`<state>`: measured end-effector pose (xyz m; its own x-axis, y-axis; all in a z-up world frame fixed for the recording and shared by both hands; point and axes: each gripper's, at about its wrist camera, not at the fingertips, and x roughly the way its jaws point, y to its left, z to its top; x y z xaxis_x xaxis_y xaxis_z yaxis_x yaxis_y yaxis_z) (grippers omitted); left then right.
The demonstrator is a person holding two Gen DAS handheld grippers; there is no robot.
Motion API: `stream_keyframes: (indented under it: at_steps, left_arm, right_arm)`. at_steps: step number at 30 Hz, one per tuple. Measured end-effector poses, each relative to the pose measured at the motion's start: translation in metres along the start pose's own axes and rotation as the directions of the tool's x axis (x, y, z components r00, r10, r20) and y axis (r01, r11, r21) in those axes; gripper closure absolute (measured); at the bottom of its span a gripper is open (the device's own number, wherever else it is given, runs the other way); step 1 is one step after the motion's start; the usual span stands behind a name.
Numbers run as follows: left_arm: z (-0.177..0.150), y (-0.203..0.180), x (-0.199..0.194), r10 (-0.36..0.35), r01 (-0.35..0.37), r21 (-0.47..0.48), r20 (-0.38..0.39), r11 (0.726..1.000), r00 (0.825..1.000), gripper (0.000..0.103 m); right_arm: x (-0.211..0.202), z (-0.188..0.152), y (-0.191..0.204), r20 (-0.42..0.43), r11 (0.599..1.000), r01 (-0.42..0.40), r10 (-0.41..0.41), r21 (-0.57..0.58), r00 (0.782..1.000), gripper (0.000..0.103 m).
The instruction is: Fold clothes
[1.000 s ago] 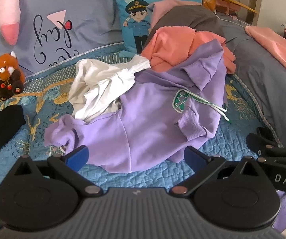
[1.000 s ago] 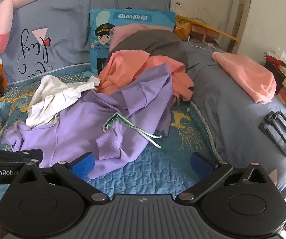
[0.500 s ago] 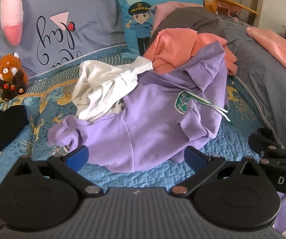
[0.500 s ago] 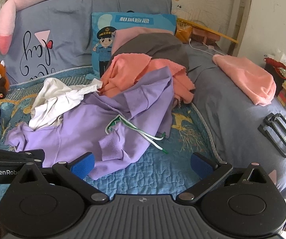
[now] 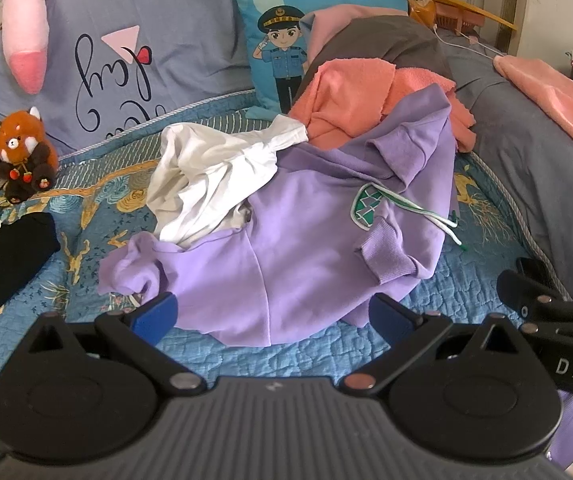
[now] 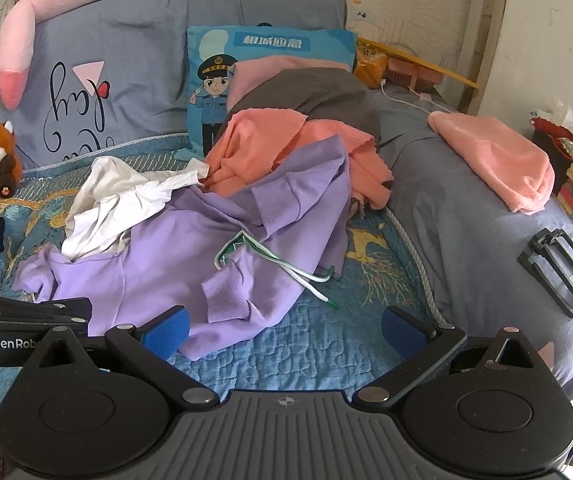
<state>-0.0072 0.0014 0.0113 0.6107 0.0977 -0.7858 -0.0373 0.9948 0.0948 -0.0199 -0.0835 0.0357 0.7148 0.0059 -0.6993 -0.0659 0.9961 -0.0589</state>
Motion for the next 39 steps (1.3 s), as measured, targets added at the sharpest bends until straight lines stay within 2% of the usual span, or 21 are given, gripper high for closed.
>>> stream_keyframes:
  at_steps: [39]
  left_arm:
    - [-0.0038,0.0045,0.0006,0.009,-0.009,-0.013,-0.005,1.0,1.0,0.0]
  right_arm:
    - [-0.0004,-0.0008,0.0063,-0.011,1.0,-0.005,0.005,-0.018,1.0,0.0]
